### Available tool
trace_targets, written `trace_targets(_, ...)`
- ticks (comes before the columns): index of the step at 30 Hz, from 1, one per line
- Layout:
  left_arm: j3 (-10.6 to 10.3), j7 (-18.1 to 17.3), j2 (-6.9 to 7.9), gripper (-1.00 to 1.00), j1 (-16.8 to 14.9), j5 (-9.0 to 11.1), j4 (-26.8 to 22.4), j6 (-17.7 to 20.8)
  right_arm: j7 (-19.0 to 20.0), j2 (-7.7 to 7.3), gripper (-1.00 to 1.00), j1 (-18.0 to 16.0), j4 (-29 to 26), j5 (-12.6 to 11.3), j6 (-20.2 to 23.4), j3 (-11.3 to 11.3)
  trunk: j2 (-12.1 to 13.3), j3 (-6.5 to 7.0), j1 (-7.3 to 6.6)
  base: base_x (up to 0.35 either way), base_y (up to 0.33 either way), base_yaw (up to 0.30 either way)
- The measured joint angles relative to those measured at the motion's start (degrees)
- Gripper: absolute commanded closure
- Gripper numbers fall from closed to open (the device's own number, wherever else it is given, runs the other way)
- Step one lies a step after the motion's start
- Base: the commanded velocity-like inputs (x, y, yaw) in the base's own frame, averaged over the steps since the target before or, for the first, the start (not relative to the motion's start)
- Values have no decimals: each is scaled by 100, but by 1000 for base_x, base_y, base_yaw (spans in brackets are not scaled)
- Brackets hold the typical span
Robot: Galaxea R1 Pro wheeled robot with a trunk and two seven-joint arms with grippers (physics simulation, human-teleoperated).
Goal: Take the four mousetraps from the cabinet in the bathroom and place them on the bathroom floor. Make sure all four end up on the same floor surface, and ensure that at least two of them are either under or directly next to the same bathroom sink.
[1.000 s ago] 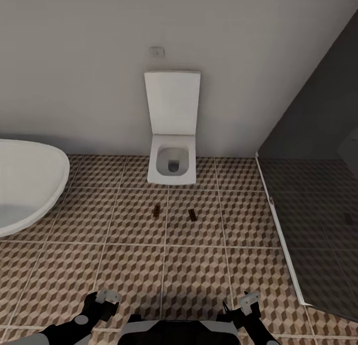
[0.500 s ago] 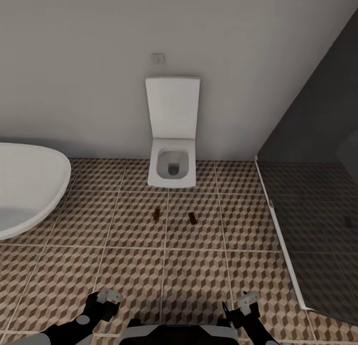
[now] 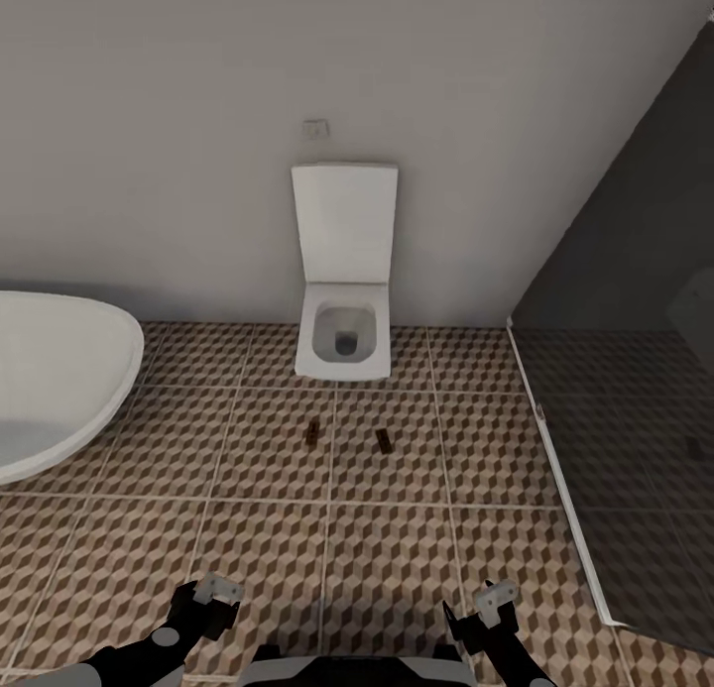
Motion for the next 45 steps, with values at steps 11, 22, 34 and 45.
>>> trace_targets(11,0,1,0,-100,0,0,0,0,0,0,-100,0,2,0,0,0,0,100,0,0,0,0)
trace_targets(22,0,-2,0,-100,0,0,-1,0,0,0,-100,0,1,0,0,0,0,199,0,0,0,0)
trace_targets(34,0,2,0,-100,0,0,-1,0,0,0,-100,0,1,0,0,0,0,308,0,0,0,0)
trace_targets(45,0,2,0,-100,0,0,-1,0,-1,0,-100,0,0,-1,0,0,0,408,0,0,0,0)
